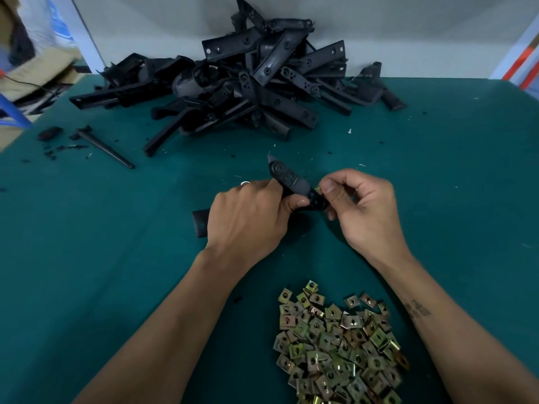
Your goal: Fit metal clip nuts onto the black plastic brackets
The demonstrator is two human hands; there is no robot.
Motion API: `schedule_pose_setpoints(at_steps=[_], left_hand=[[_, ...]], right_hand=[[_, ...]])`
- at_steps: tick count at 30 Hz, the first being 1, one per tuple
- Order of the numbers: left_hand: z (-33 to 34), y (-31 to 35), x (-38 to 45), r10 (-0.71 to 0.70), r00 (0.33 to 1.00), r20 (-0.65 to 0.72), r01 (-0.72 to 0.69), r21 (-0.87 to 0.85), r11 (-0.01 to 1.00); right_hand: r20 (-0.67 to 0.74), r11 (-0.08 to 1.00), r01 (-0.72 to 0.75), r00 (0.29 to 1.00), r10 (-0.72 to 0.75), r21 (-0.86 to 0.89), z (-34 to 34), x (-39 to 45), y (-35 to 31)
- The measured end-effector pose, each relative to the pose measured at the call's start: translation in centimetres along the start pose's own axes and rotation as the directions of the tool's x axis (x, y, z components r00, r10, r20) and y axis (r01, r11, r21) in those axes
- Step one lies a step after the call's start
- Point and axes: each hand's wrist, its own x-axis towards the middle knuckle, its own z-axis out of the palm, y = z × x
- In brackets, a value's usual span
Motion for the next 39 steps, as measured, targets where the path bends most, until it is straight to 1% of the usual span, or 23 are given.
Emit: schedule_pose_setpoints(at_steps=[7, 11, 13, 15, 17, 18, 21, 26, 32, 34, 36, 39], left_hand=[[-0.1, 0.0, 0.0, 0.002, 1.000, 0.006, -0.002, 0.003, 1.000], [-0.1, 0.0, 0.0, 0.000, 1.000, -0.010, 0.000, -0.002, 1.000], [-0.1, -0.1, 0.1, -0.005, 1.000, -0.013, 0.005, -0.010, 1.000], [0.0, 0.0, 0.1, -0.012, 1.000, -0.004, 0.012, -0.024, 1.000], [0.0, 0.0, 0.1, -0.015, 1.000, 0.003, 0.015, -0.034, 0.999], [0.0, 0.0, 0.1, -0.013, 1.000, 0.000, 0.013, -0.030, 0.999], [0.0, 0.0, 0.1, -0.001, 1.000, -0.006, 0.001, -0.006, 1.000], [-0.1, 0.0, 0.1, -0.004, 1.000, -0.003, 0.004, -0.016, 1.000], [-0.2, 0.1, 0.0, -0.034, 0.999, 0.041, 0.034, -0.016, 0.999], [-0.3, -0.1, -0.1, -0.048, 0.998, 0.036, 0.049, -0.035, 0.998], [-0.5, -0.1, -0.3, -0.061, 0.998, 0.028, 0.062, -0.041, 0.997], [-0.3, 0.1, -0.4, -0.085, 0.996, 0.020, 0.085, -0.013, 0.996]], right_hand=[[0.031, 0.999, 0.012, 0.999, -0.011, -0.042, 0.1, 0.2, 0.1], [0.087, 0.995, 0.089, 0.993, -0.085, -0.049, 0.0, 0.2, 0.0], [0.071, 0.999, 0.051, 0.996, -0.051, 0.007, 0.2, 0.1, 0.0], [0.011, 0.997, -0.027, 1.000, 0.026, 0.072, 0.4, 0.0, 0.0], [-0.031, 0.993, -0.073, 0.997, 0.077, 0.096, 0.5, -0.1, 0.1], [-0.031, 0.993, -0.081, 0.996, 0.084, 0.088, 0.6, -0.1, 0.1], [0.003, 0.996, -0.078, 0.997, 0.077, 0.049, 0.4, -0.1, 0.0], [0.031, 1.000, -0.003, 1.000, 0.003, -0.007, 0.4, -0.2, -0.2], [0.123, 0.998, 0.036, 0.992, -0.043, 0.060, 0.3, -0.6, 0.1], [0.152, 0.995, 0.043, 0.987, -0.056, 0.092, 0.4, -0.9, 0.1], [0.174, 0.988, -0.011, 0.985, -0.016, 0.155, 0.2, -1.1, 0.3], [0.186, 0.940, -0.212, 0.968, 0.166, 0.267, 0.1, -0.4, 0.2]])
